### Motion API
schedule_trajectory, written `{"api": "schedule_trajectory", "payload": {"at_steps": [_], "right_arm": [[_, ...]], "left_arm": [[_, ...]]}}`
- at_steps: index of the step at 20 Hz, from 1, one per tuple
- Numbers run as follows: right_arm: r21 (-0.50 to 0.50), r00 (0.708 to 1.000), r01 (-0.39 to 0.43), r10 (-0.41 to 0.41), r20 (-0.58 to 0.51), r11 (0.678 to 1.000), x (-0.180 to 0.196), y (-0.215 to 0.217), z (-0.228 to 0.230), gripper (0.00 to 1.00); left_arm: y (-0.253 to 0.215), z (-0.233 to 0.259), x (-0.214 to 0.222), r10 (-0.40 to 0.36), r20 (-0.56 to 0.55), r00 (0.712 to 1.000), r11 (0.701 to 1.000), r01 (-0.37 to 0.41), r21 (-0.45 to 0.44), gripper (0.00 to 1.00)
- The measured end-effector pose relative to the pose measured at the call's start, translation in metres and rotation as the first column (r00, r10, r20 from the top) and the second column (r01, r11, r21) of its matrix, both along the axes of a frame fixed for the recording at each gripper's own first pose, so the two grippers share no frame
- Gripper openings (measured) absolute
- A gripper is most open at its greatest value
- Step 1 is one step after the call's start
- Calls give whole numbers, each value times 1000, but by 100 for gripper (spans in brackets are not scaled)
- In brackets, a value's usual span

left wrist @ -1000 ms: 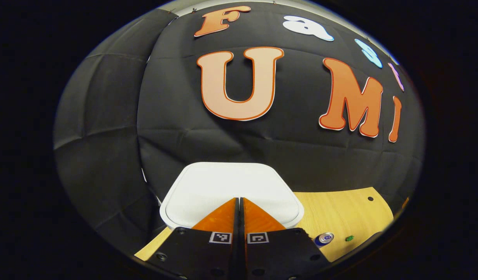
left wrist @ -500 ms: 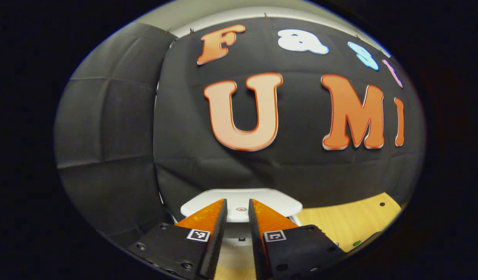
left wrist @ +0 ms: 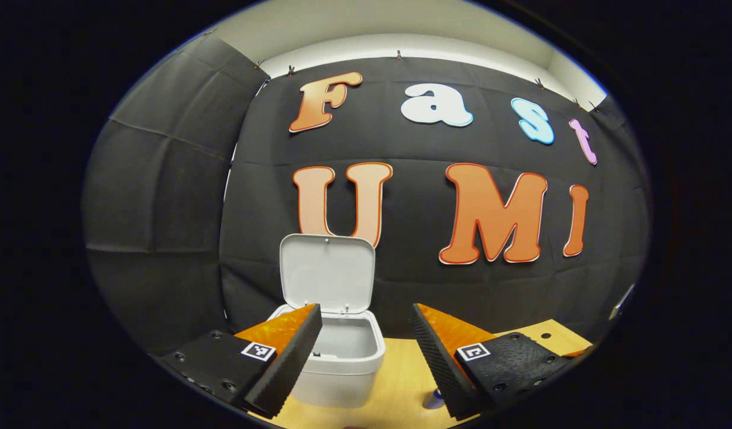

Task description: Press the lid of the desktop garbage bin to open it, pick up the crumpled paper on the desktop and throw it into the bin, then pick up the pop can on the desktop and drop it into the bin, and finally close the garbage bin lid.

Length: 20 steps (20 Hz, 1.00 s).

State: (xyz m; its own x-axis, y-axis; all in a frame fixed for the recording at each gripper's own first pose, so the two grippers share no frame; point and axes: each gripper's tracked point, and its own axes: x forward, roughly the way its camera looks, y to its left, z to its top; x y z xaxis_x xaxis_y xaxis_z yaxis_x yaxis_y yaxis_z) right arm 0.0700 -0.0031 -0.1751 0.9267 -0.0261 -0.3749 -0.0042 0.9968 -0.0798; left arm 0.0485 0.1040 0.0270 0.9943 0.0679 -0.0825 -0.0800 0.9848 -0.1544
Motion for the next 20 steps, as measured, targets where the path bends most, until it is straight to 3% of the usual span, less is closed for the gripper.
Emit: {"api": "schedule_trajectory", "payload": {"at_steps": [3,7,10,12,14,16,20], "right_arm": [[-33,998,-22,20,-63,999,25,4,-45,95],[-31,976,-24,17,-218,999,39,4,-113,96],[-26,959,0,-7,-284,1000,46,-1,-136,95],[-39,944,-6,-7,-329,999,41,0,-152,88],[-9,943,-19,15,-333,1000,44,8,-158,74],[-11,939,-25,19,-342,1000,39,13,-159,43],[-5,949,-41,37,-314,999,40,19,-146,22]], "left_arm": [[-13,9,-21,-11,-6,1000,1000,11,7,94],[-19,24,-41,-5,2,1000,995,5,101,94],[-20,30,-53,8,3,1000,988,-8,156,94],[-19,31,-56,19,2,1000,985,-19,174,94],[-20,27,-58,24,-13,1000,984,-22,179,94],[-21,23,-58,24,-30,999,983,-18,181,96],[-24,22,-58,5,-32,999,984,0,180,93]]}}
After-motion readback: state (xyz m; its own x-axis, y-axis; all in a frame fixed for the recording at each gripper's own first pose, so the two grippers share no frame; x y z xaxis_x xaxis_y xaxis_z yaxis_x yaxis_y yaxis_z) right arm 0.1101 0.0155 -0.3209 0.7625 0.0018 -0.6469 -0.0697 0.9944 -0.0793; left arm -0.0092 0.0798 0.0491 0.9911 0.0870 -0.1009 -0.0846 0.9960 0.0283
